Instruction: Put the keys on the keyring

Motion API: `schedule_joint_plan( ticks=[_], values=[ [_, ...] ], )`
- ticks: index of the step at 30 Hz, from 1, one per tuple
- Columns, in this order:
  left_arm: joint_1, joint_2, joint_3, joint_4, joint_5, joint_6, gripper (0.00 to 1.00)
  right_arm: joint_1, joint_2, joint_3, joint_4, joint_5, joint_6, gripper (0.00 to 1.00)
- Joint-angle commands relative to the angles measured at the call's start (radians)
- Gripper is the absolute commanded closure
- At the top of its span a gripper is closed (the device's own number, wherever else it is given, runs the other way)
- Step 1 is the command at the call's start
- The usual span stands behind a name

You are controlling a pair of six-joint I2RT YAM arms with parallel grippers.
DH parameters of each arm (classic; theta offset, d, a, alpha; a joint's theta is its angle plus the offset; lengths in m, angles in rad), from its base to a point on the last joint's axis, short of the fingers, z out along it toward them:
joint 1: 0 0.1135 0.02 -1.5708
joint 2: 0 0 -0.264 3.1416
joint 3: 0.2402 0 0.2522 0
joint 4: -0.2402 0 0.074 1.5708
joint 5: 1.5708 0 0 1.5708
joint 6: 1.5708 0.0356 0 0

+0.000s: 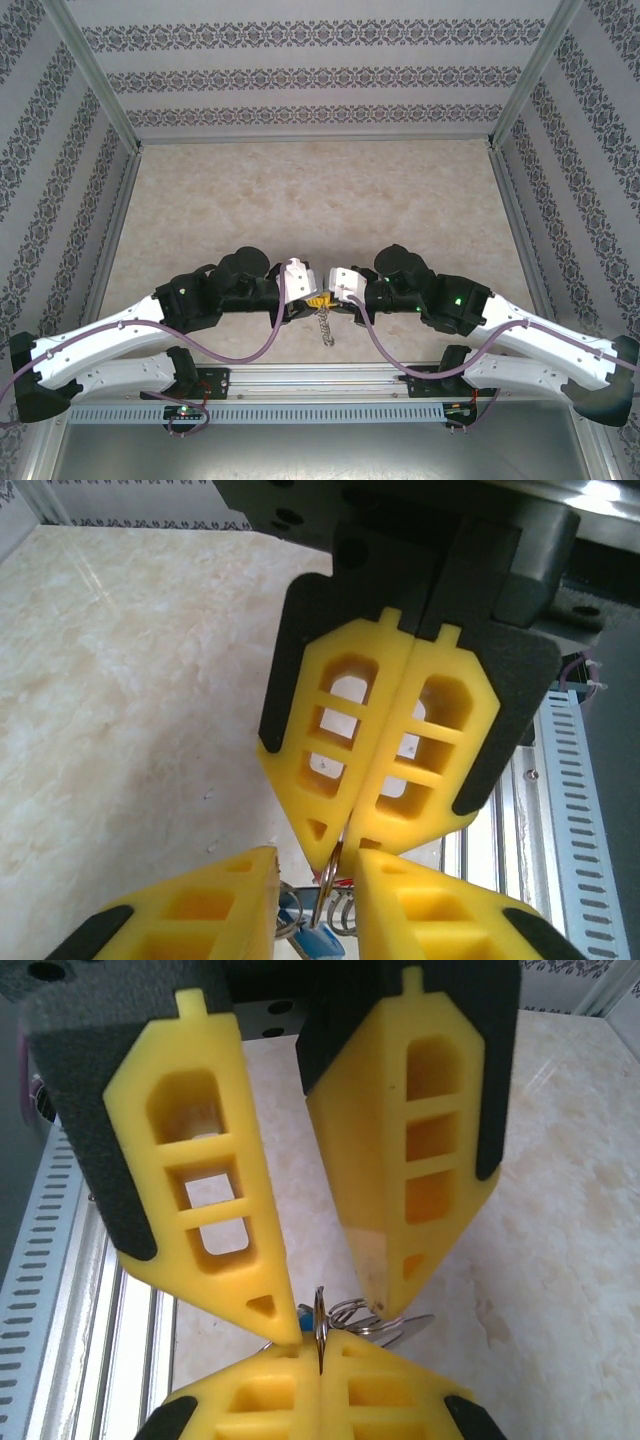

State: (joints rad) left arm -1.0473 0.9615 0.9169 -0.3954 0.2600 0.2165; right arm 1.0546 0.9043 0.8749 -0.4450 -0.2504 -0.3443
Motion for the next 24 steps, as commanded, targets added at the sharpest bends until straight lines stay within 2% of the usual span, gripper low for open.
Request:
schedule_joint_plan(
  ticks=[1, 11, 24],
  values=[
    [-0.013, 0.022, 0.034, -0.055, -0.004, 0.022, 0.76, -0.013, 0.003, 0.025, 0.023, -0.032, -0.009, 1.00],
    [-0.015, 0.058, 0.045, -0.074, -0.007, 0.031, 0.77, -0.030, 0.002, 0.019, 0.029, -0.041, -0.009, 1.00],
    [-0.016, 0.032, 0.013, -0.046, -0.012, 0.016, 0.76, -0.030, -0.021, -0.002, 0.040, -0.065, 0.003, 1.00]
  ],
)
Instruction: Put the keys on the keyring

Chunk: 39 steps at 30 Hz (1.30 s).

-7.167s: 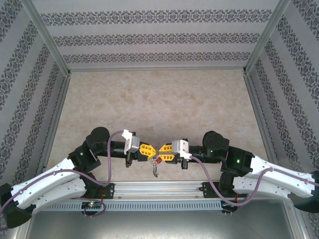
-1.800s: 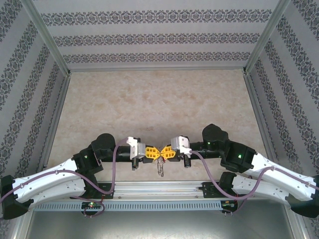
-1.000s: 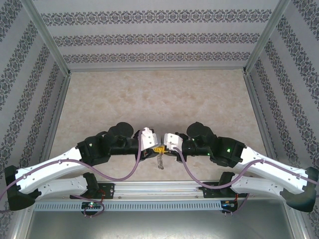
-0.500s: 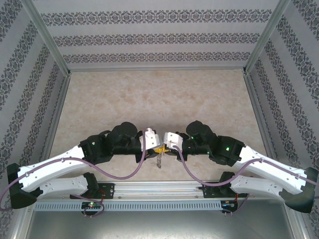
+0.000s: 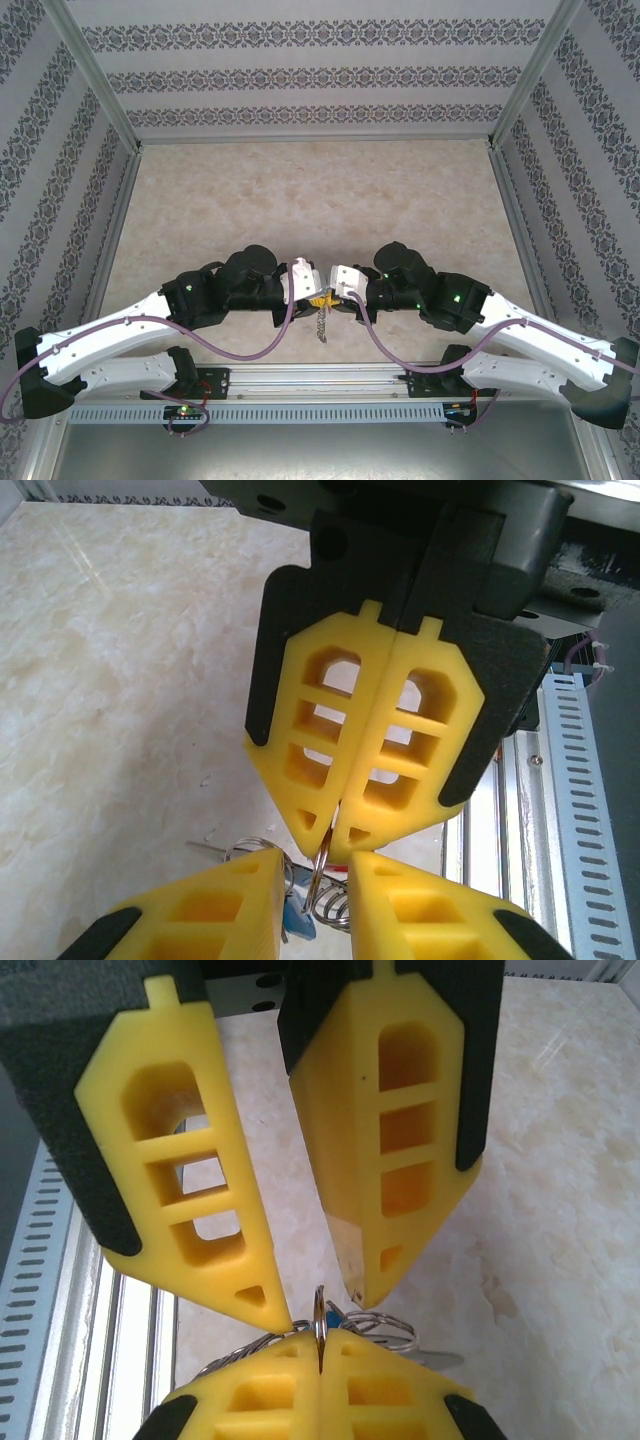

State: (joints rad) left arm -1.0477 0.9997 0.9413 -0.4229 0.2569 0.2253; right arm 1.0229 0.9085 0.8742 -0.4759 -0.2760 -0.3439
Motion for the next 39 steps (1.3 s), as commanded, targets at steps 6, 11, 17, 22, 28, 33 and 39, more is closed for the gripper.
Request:
schedule_joint_plan(
  ticks=[6, 11, 17, 22, 28, 33, 39],
  values=[
    [-0.014, -0.074, -0.050, 0.028, 0.010, -0.012, 0.76, 0.002, -0.044, -0.012, 0.077, -0.049, 0.003, 1.00],
    [-0.013, -0.085, -0.054, 0.030, 0.019, -0.015, 0.76, 0.002, -0.046, -0.012, 0.082, -0.067, 0.003, 1.00],
    [-0.014, -0.064, -0.048, 0.049, 0.026, -0.006, 0.77, 0.001, -0.047, -0.016, 0.088, -0.083, 0.012, 1.00],
    [-0.014, -0.040, -0.045, 0.062, 0.022, 0.005, 0.80, 0.002, -0.051, -0.021, 0.091, -0.090, 0.015, 1.00],
    [-0.015, -0.034, -0.040, 0.075, 0.028, 0.010, 1.00, 0.002, -0.049, -0.026, 0.096, -0.098, 0.018, 1.00],
    [-0.014, -0.090, -0.069, 0.120, 0.021, -0.005, 1.00, 0.003, -0.056, -0.034, 0.094, -0.099, 0.026, 1.00],
    [-0.011, -0.185, -0.159, 0.284, 0.074, -0.037, 1.00, 0.019, -0.099, -0.092, 0.145, -0.102, 0.060, 0.86]
  ],
)
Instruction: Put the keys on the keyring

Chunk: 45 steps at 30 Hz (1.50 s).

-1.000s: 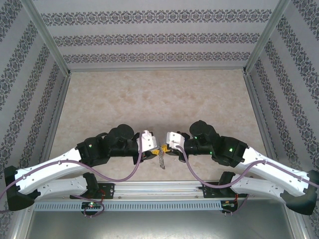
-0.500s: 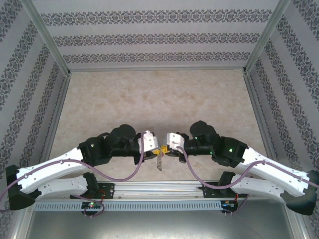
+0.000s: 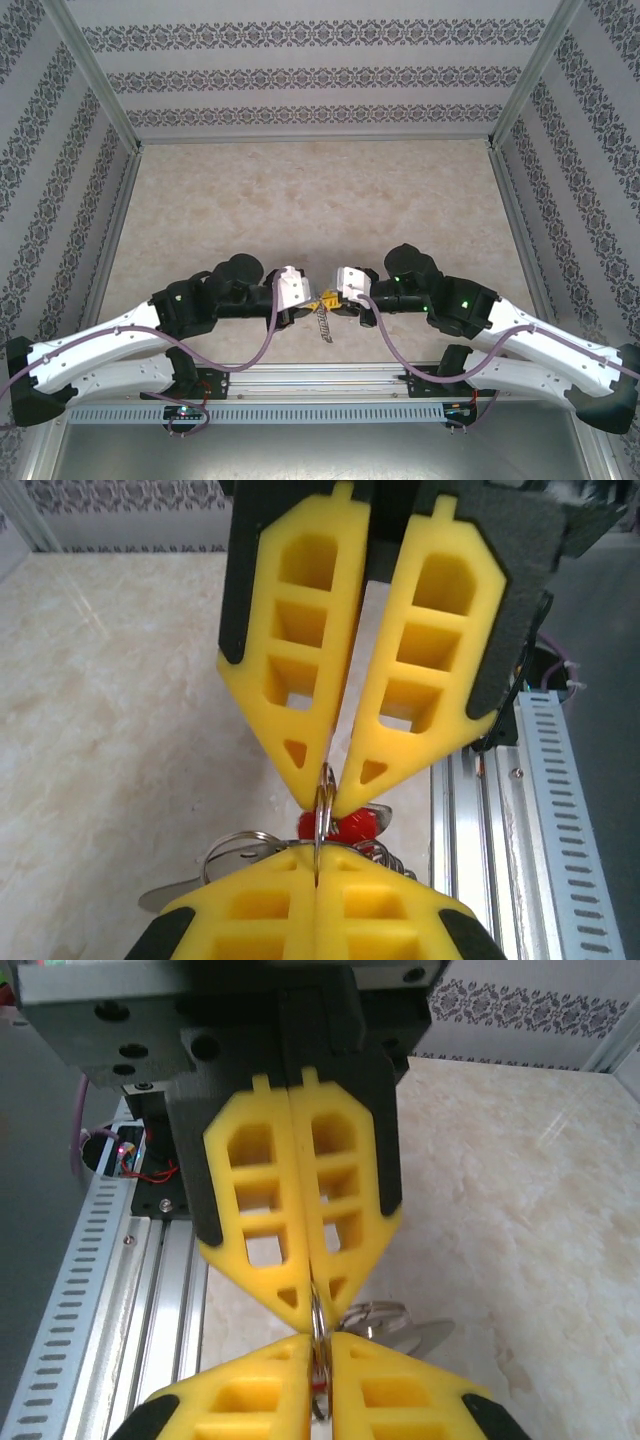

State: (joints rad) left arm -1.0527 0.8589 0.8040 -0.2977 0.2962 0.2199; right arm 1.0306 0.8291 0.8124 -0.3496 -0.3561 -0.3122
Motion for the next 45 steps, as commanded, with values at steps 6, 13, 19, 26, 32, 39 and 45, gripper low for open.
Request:
schedule_joint_plan(
  ticks=[6, 13, 19, 26, 32, 39, 45],
  values=[
    [-0.006, -0.080, -0.084, 0.270, 0.069, -0.044, 1.00, 0.016, -0.033, -0.034, 0.025, -0.044, 0.026, 0.86],
    [-0.006, -0.093, -0.136, 0.374, 0.109, -0.068, 1.00, 0.017, -0.049, -0.044, 0.051, -0.055, 0.021, 0.95],
    [0.005, -0.108, -0.195, 0.512, 0.159, -0.109, 1.00, 0.017, -0.029, -0.038, 0.042, -0.043, 0.029, 0.95],
    [0.011, -0.120, -0.198, 0.501, 0.165, -0.107, 1.00, 0.017, -0.056, -0.035, 0.037, 0.018, 0.052, 0.80],
    [0.016, -0.133, -0.206, 0.485, 0.166, -0.101, 1.00, 0.023, -0.119, -0.033, 0.039, 0.066, 0.076, 0.74],
    [0.020, -0.141, -0.215, 0.479, 0.170, -0.097, 1.00, 0.077, -0.140, -0.033, 0.083, 0.027, 0.037, 0.73],
    [0.022, -0.153, -0.216, 0.471, 0.167, -0.096, 1.00, 0.101, -0.112, -0.040, 0.125, 0.016, 0.019, 0.75]
  ],
)
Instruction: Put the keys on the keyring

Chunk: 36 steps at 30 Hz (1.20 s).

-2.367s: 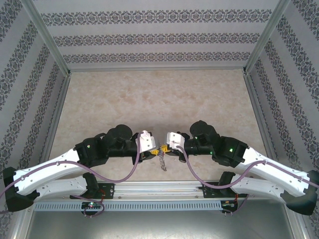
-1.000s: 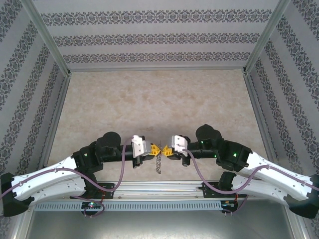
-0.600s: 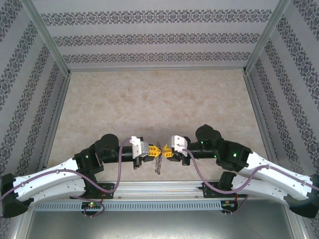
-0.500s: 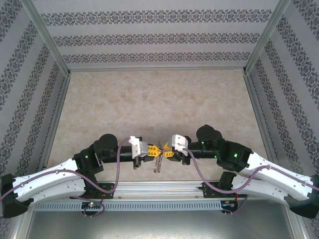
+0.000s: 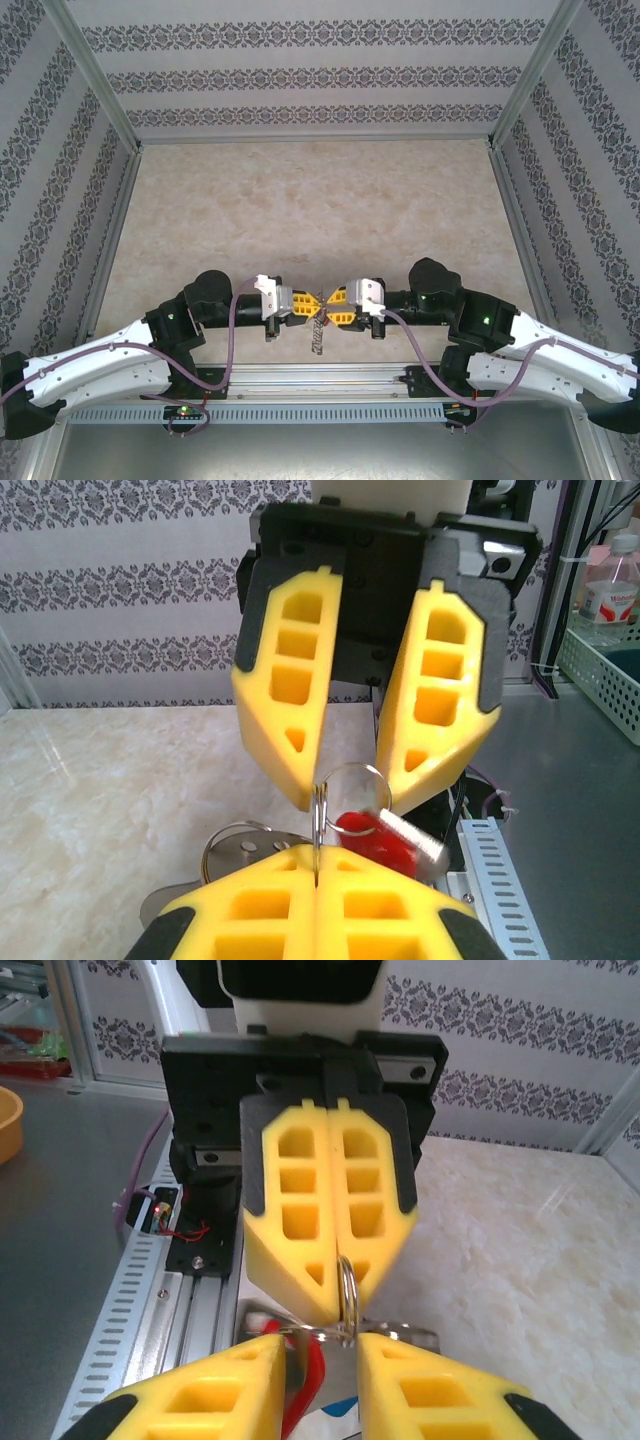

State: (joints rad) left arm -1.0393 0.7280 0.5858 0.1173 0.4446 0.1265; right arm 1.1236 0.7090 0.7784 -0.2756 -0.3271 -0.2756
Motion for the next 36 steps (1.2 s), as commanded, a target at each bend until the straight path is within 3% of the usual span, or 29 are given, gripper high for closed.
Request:
schedule_joint_plan(
  ticks=[1, 5, 10, 15, 22, 30, 36],
  values=[
    [0.010, -0.023, 0.004, 0.052, 0.018, -0.001, 1.00, 0.008, 0.009, -0.003, 0.043, 0.001, -0.018, 0.75],
    [0.012, -0.028, 0.011, 0.039, 0.019, 0.005, 1.00, 0.010, -0.019, -0.008, 0.032, 0.072, -0.016, 0.72],
    [0.013, -0.027, 0.014, 0.035, 0.022, 0.006, 1.00, 0.008, -0.063, -0.005, -0.019, 0.260, -0.005, 0.71],
    [0.013, -0.019, 0.019, 0.021, 0.016, 0.014, 1.00, 0.011, -0.078, 0.003, 0.031, 0.173, -0.003, 0.68],
    [0.013, -0.012, 0.026, 0.020, 0.017, 0.015, 1.00, 0.013, 0.050, 0.048, 0.024, 0.030, -0.011, 0.77],
    [0.013, -0.017, 0.027, 0.018, 0.019, 0.018, 1.00, 0.014, 0.056, 0.028, 0.024, 0.003, -0.006, 0.83],
    [0.012, -0.017, 0.029, 0.016, 0.016, 0.019, 1.00, 0.013, 0.016, 0.016, 0.021, 0.009, -0.002, 0.76]
  ],
)
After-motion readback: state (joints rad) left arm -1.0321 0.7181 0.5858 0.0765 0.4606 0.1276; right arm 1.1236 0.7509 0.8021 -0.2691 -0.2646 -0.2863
